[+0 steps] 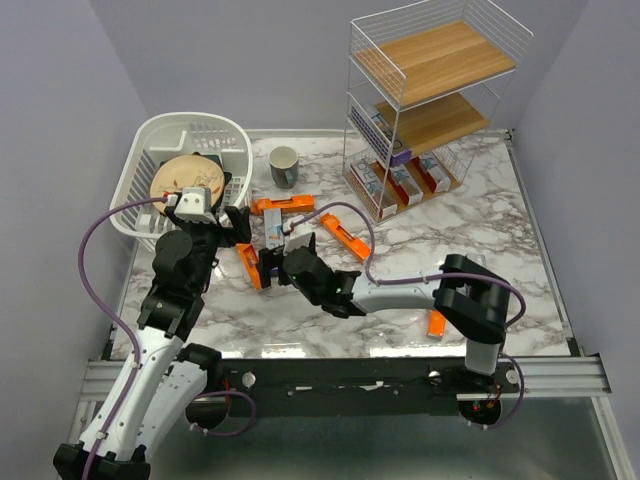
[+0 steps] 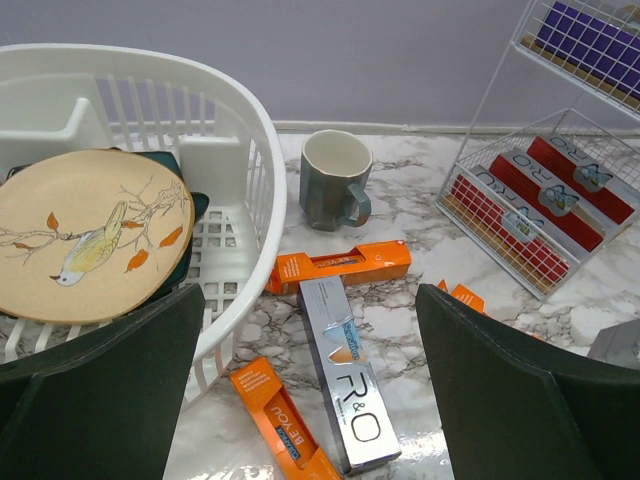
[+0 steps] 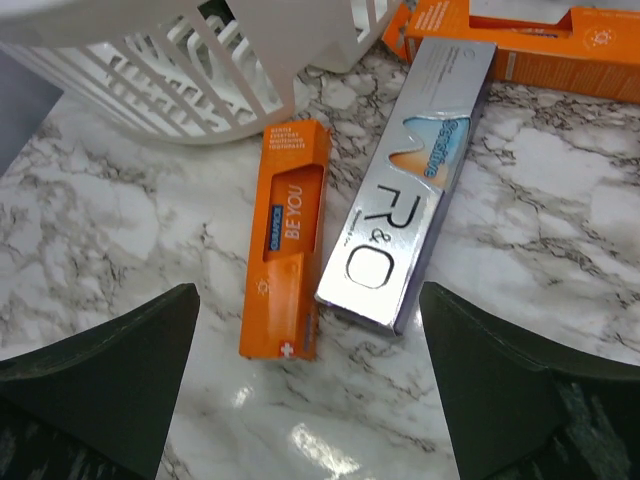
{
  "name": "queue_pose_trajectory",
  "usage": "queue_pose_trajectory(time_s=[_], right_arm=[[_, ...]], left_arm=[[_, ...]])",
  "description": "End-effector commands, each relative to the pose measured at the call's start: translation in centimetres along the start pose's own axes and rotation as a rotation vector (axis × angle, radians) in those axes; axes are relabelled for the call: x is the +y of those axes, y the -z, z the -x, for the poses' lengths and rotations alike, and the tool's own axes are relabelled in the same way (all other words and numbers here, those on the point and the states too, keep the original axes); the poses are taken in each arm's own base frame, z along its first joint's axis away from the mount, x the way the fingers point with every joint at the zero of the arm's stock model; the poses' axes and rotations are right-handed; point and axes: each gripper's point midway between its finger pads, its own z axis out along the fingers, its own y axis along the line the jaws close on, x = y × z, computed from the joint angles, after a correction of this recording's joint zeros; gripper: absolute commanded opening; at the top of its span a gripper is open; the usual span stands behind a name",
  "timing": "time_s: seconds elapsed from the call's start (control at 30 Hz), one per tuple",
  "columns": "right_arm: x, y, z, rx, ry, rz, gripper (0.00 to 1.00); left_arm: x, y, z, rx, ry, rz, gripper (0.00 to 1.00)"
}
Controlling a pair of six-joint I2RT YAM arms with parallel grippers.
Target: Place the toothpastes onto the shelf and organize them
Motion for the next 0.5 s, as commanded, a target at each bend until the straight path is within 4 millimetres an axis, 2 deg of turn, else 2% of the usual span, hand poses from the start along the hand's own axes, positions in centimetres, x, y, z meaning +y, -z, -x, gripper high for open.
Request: queue_pose_trajectory(time_s=[0.0, 0.1, 0.13, 0.33, 0.47], right_arm=[[0.1, -3.1, -0.4, -0.024, -0.011, -0.106, 1.00], [-0.9, -4.1, -2.4, 0.014, 0.007, -0.172, 0.99], [-1.0, -4.4, -2.4, 0.009, 0.005, -0.188, 0.98], [-2.7, -5.1, -5.5, 0.065, 0.045, -0.262, 0.92], [-4.0, -4.8, -7.0, 0.092, 0.065, -0.297, 0.81]], left_arm=[[0.5, -0.1, 0.4, -0.023, 0.015, 0.023, 0.99], [0.5, -0.1, 0.4, -0.024, 0.020, 0.021, 0.99], [0.3, -0.1, 0.4, -0.021, 0.019, 0.012, 0.99], [0.3, -0.2, 0.2, -0.015, 0.017, 0.012, 0.99], [0.3, -0.2, 0.0, -0.008, 0.016, 0.008, 0.99]])
